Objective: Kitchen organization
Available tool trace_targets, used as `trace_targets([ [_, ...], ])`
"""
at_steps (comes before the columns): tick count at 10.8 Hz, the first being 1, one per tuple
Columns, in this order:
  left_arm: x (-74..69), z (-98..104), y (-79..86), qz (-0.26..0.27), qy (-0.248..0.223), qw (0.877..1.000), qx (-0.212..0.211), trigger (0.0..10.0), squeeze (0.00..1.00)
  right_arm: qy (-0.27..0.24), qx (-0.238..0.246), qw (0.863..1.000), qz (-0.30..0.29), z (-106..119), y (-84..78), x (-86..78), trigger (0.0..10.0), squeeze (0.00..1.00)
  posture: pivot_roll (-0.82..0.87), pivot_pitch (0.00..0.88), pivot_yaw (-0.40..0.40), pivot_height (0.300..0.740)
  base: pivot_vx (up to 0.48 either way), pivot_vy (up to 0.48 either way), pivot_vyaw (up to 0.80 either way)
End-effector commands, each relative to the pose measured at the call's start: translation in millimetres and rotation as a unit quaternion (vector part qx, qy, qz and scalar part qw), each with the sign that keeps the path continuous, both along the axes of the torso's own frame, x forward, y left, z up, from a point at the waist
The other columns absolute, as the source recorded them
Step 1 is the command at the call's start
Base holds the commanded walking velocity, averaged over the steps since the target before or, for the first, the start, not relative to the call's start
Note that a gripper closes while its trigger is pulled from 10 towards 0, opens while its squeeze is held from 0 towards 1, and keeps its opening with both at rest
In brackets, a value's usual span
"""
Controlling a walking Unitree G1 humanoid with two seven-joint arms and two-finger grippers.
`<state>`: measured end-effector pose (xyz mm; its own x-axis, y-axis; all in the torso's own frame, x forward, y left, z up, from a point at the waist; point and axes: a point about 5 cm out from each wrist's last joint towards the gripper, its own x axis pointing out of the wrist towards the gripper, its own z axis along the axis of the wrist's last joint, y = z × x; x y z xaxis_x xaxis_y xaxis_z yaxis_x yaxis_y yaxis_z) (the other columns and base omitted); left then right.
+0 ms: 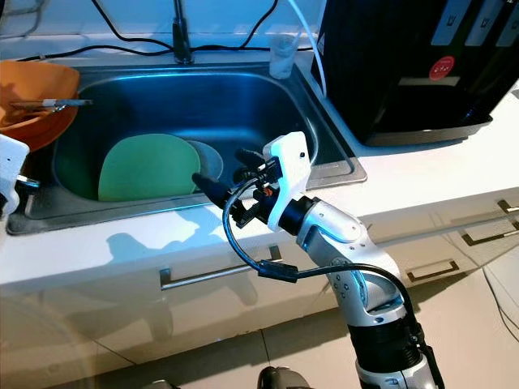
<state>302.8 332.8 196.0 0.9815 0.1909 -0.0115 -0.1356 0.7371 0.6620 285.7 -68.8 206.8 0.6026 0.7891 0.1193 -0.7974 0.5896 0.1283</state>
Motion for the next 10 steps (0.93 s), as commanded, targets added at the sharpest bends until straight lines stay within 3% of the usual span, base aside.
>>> trace_targets([
  [1,-14.5,-42.5,20.1,0.054,0.104,0.993,-0.006,0.0,0.0,0.0,-0.001,1.0,-0.009,0.2,-3.1,1.0,10.0,0.0,0.03,0.127,-0.096,0.74,0.0,0.0,0.0],
  [3,-17.1,-42.4,29.6,0.066,0.121,0.99,0.008,0.0,0.0,-0.001,0.0,1.0,-0.012,0.3,-4.5,1.0,10.0,0.0,0.03,0.126,-0.096,0.74,0.0,0.0,0.0],
  [4,-18.6,-42.9,34.6,0.067,0.139,0.988,0.024,10.0,0.0,-0.002,0.0,1.0,-0.013,0.5,-4.9,0.8,10.0,0.0,0.03,0.126,-0.096,0.74,0.0,0.0,0.0],
  [8,-23.3,-48.8,47.7,0.067,0.189,0.979,0.046,10.0,0.0,-0.003,0.0,1.0,-0.016,1.6,-6.0,1.8,10.0,0.0,0.02,0.124,-0.096,0.74,0.0,0.0,0.0],
  [9,-24.0,-50.6,48.4,0.064,0.197,0.977,0.049,7.2,0.0,-0.004,0.0,1.0,-0.017,2.0,-6.0,2.1,10.0,0.0,0.02,0.124,-0.097,0.74,0.0,0.0,0.0],
  [10,-25.6,-55.4,48.3,0.053,0.215,0.974,0.052,2.0,0.0,-0.004,0.0,1.0,-0.017,2.0,-5.8,2.3,10.0,0.0,0.02,0.124,-0.098,0.74,0.0,0.0,0.0],
])
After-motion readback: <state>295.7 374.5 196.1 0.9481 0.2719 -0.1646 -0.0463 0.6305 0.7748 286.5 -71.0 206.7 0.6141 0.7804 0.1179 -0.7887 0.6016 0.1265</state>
